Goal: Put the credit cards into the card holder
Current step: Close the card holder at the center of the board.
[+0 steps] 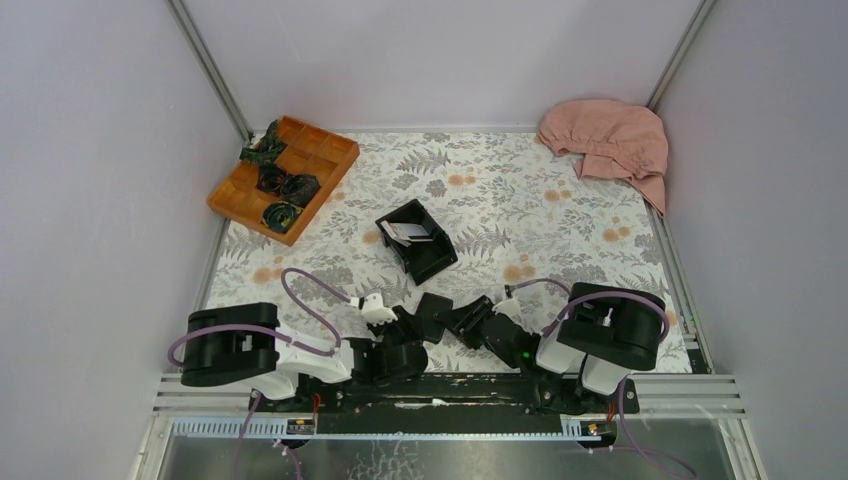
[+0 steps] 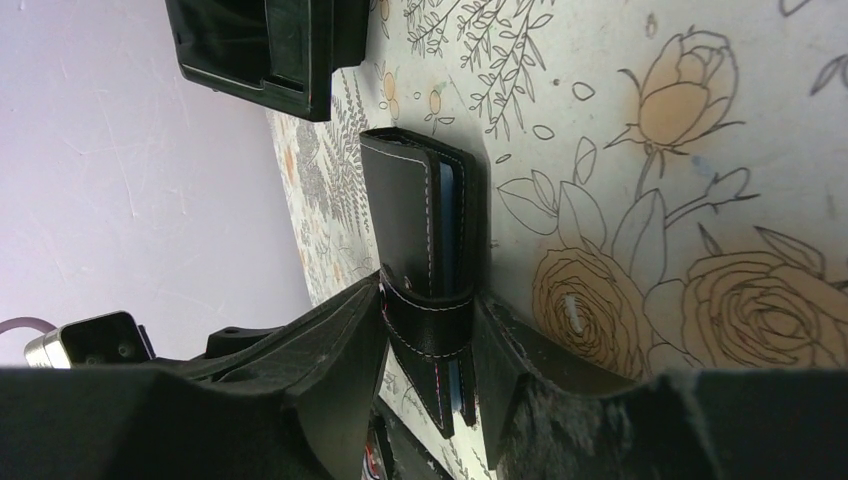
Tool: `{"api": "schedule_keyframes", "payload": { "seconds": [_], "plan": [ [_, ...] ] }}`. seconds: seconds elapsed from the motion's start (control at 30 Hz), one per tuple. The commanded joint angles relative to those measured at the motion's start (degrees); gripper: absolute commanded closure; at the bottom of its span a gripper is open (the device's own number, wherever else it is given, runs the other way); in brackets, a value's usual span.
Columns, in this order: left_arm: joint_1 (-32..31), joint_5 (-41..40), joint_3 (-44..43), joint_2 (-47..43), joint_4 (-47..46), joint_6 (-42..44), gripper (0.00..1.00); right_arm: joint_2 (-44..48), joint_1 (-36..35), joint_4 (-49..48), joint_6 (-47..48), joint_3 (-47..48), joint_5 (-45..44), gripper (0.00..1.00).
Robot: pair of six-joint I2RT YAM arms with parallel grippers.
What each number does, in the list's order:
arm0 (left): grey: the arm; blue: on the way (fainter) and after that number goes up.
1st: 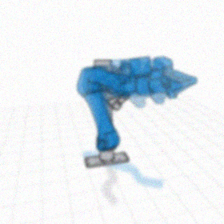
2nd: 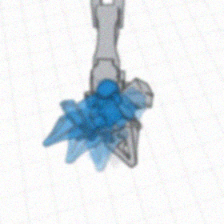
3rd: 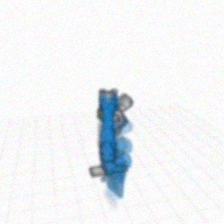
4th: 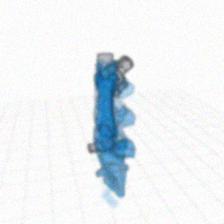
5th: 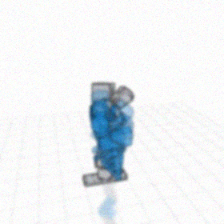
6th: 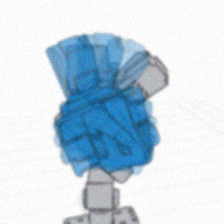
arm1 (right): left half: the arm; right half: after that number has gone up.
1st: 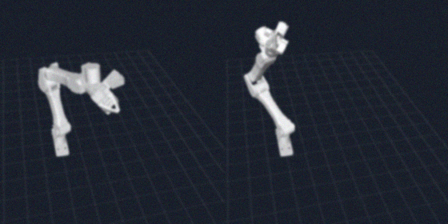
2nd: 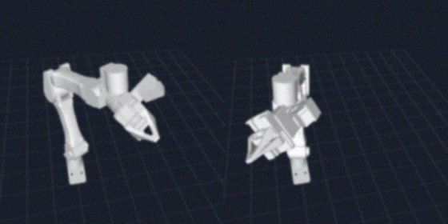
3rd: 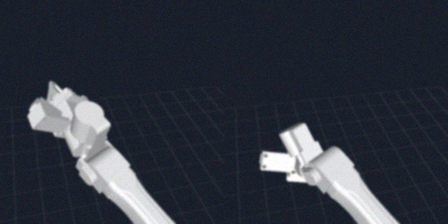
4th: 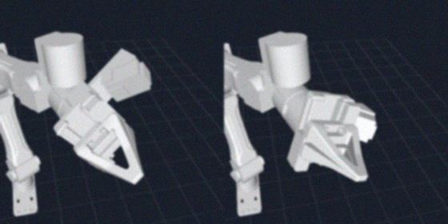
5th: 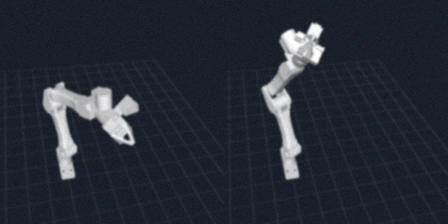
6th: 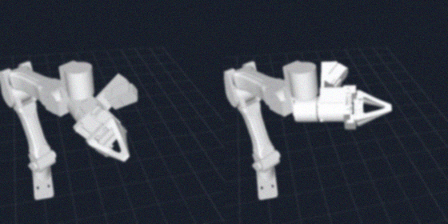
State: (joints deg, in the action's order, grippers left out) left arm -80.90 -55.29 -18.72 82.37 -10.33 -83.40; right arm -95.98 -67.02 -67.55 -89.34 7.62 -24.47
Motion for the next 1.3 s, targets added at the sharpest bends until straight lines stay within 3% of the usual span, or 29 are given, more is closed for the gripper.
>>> {"api": "schedule_keyframes", "payload": {
  "seconds": [0.0,1.27],
  "plan": [
    [-0.4,4.3,1.9,1.1,3.1,0.4,0.55,-1.2,-0.7,8.0,2.3,1.1,-1.0,0.54],
    [-0.4,4.4,1.9,1.5,2.5,0.8,0.56,-4.9,-0.7,10.2,3.1,4.4,2.6,0.58]
  ]
}}
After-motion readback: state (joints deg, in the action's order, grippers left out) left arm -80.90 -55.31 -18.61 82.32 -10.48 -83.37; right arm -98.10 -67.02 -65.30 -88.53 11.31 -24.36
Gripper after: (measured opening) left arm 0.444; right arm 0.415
